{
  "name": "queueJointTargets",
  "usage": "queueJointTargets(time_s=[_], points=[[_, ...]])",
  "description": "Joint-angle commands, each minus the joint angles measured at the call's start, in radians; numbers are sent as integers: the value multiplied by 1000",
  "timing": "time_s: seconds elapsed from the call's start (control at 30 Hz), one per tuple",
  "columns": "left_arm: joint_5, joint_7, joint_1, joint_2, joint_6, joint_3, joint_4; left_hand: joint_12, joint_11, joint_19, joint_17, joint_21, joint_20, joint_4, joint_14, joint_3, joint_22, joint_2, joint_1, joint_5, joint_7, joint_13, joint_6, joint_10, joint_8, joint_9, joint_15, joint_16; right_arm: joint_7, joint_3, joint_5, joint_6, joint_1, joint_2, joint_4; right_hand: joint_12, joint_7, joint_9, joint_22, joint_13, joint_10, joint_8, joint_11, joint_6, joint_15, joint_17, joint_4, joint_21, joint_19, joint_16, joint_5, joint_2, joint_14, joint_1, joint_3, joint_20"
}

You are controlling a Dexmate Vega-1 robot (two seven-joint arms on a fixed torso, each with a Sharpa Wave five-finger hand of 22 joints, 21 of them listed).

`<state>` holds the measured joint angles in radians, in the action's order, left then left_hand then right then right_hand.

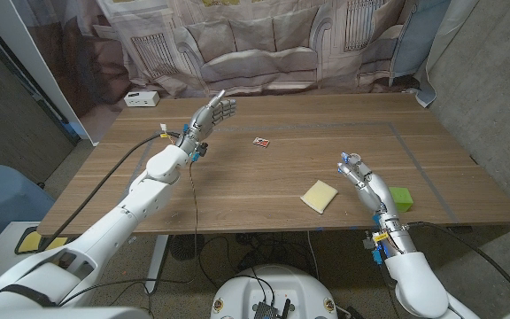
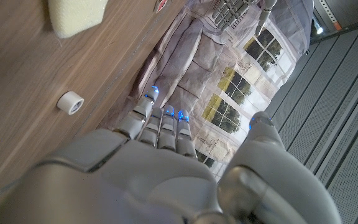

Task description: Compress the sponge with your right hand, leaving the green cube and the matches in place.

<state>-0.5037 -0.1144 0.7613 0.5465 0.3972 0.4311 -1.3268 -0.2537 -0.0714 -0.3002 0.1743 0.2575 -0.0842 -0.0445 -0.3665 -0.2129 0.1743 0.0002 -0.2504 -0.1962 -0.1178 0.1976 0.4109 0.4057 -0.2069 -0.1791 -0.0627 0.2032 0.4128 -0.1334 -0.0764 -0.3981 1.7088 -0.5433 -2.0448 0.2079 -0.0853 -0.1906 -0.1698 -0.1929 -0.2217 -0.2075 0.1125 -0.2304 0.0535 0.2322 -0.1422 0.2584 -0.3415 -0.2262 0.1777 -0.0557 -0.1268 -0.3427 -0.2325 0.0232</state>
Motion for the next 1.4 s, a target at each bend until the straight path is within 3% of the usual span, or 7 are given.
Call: queueJointTargets(time_s=[0.03,0.43,0.73,1.4], points=[[22,21,4,-1,14,1,-7,1,1,-7,5,-7,-2,-4,-7,-4,3,5,-9,2,-2,4,9,11,0,-4,-1,-2,118,-9,-215,163,46,26,-108,6,6,-2,-3,-4,-4,-3,-4,-6,-1,-1,-7,-3,-13,-1,2,-3,-4,-17,-2,2],[22,2,-8,-15,23,14,12,4,4,-9,5,-12,-3,-6,-8,-4,3,7,-10,2,-1,4,11,14,2,-4,-2,-4,178,-28,-357,328,72,5,-175,5,6,-2,-2,-3,-8,-2,-4,-8,-2,-3,-10,-5,-23,-1,3,-6,-9,-27,-5,-1],[21,7,1,-12,26,11,7,6,6,-9,5,-15,-4,-7,-10,-5,4,8,-11,2,-2,4,12,13,4,-4,-2,-4,202,-51,-395,392,62,-17,-192,3,6,-2,-2,-3,-6,-4,-5,-16,-5,-5,-12,-9,-24,0,4,-9,-9,-36,-9,1],[53,45,3,-9,32,9,1,10,6,-10,6,-21,-5,-9,-10,-4,4,10,-11,3,0,4,14,16,6,-4,-4,-7,192,-131,-537,655,25,-78,-272,0,6,-3,-2,-3,-6,0,-11,-12,-9,-10,-21,-16,-30,2,8,-14,-14,-66,-20,-1]])
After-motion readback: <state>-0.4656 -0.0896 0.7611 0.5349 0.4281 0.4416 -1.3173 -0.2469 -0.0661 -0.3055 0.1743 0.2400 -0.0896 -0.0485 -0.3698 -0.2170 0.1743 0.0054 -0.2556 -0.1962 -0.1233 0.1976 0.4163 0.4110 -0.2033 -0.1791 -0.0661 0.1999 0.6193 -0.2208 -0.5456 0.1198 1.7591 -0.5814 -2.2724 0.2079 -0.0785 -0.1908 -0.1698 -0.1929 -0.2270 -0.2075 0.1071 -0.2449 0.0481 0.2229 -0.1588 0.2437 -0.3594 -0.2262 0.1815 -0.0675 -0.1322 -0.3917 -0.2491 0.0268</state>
